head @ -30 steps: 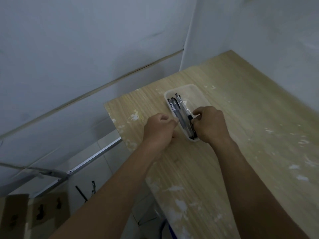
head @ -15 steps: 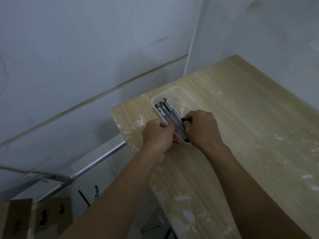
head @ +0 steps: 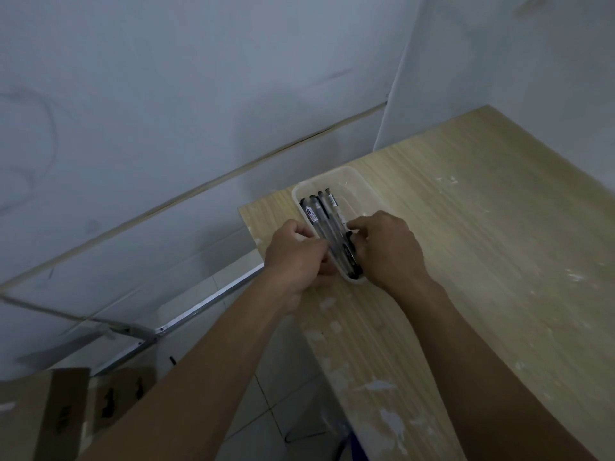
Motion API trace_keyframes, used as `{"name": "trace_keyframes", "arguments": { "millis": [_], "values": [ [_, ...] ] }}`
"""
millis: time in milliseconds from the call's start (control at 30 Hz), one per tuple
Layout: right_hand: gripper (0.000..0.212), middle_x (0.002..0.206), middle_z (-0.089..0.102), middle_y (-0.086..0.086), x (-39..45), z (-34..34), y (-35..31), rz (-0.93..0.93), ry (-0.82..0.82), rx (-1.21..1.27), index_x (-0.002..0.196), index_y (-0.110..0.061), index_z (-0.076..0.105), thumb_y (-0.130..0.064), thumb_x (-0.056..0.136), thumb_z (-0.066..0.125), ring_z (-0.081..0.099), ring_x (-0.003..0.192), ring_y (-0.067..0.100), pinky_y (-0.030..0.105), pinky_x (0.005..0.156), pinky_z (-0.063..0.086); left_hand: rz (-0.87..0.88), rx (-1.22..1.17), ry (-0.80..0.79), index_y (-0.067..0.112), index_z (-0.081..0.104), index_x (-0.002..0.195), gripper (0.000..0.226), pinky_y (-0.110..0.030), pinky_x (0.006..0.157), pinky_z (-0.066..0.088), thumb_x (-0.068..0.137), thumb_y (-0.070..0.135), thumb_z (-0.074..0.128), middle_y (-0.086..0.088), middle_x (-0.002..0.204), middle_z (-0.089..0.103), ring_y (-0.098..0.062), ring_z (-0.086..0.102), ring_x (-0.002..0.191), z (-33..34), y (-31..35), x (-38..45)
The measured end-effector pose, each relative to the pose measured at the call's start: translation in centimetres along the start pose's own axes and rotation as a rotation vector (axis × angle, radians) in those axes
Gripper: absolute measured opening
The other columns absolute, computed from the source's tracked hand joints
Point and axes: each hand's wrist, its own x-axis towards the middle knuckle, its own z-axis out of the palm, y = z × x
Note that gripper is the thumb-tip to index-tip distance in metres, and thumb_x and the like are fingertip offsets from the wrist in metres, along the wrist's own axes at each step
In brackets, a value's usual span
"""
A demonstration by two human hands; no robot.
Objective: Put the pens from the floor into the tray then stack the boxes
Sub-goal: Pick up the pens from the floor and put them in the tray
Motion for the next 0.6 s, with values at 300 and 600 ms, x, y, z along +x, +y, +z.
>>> {"name": "trace_keyframes", "arguments": {
  "millis": [300,600],
  "values": [
    [0.031,0.108,0.063,0.012,-0.3,-0.1,-0.2,-0.021,-0.048,-0.018,0.121,-0.015,0.065,-0.013,0.092,0.052,0.060,0.100,0.030,0.039,0.082,0.051,0.044,-0.101,-0.025,0.030,0.043,0.137,0.053,-0.045,0.072,0.061,0.090,0.014,0.062,-0.010,0.077,0.071,-0.024,0.068,0.068,0.0,-0.8,0.2],
    [0.033,0.112,0.066,0.009,-3.3,-2.0,-5.2,-0.088,0.198,0.233,0.119,-0.012,0.066,-0.016,0.086,0.065,0.062,0.095,0.020,0.031,0.084,0.052,0.170,-0.193,0.164,0.017,0.063,0.099,0.010,-0.037,0.071,0.060,0.093,0.019,0.055,-0.006,0.083,0.070,-0.022,0.072,0.076,-3.8,-1.8,-0.9]
  ]
}}
